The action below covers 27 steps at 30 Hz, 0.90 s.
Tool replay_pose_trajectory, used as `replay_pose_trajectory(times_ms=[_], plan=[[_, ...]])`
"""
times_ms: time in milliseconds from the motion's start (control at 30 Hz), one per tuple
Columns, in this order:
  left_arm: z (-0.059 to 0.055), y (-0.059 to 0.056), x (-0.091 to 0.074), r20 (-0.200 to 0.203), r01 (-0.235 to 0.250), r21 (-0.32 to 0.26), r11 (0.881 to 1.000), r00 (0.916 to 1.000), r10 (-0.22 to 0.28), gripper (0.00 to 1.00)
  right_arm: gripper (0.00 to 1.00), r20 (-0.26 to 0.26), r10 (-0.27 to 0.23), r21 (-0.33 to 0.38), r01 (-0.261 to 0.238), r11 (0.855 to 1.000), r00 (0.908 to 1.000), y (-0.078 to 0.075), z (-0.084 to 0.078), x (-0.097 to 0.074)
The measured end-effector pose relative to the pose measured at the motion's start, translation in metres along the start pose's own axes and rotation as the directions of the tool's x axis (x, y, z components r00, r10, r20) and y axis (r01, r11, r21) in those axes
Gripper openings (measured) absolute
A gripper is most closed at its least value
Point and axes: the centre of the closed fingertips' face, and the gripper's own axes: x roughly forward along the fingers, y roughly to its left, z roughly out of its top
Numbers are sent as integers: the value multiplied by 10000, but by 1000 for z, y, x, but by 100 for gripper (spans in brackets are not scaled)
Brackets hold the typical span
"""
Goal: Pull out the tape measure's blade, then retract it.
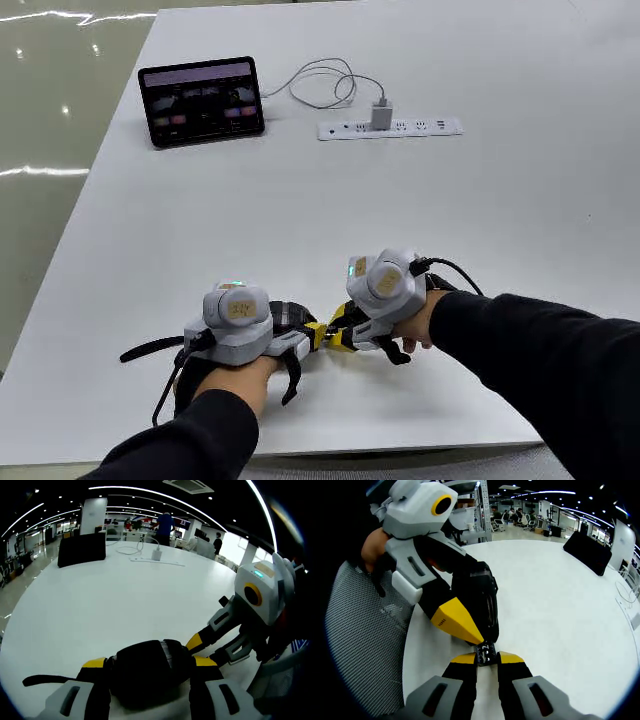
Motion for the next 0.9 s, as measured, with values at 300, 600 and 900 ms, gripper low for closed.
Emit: replay_pose_trajectory(times_ms=[300,600,900], plan=[[0,-1,-1,-3,18,-16,10000,10000,-18,60,10,-17,85,-164,-85,9998,10000,1,4,3],[0,-1,-1,8,14,-42,10000,10000,-14,60,11,-75,125,-251,-127,9996,9999,2,7,6],[1,0,-1,20,34,-45,10000,10000,-34,60,11,-199,212,-279,-218,9994,9996,2,8,7]])
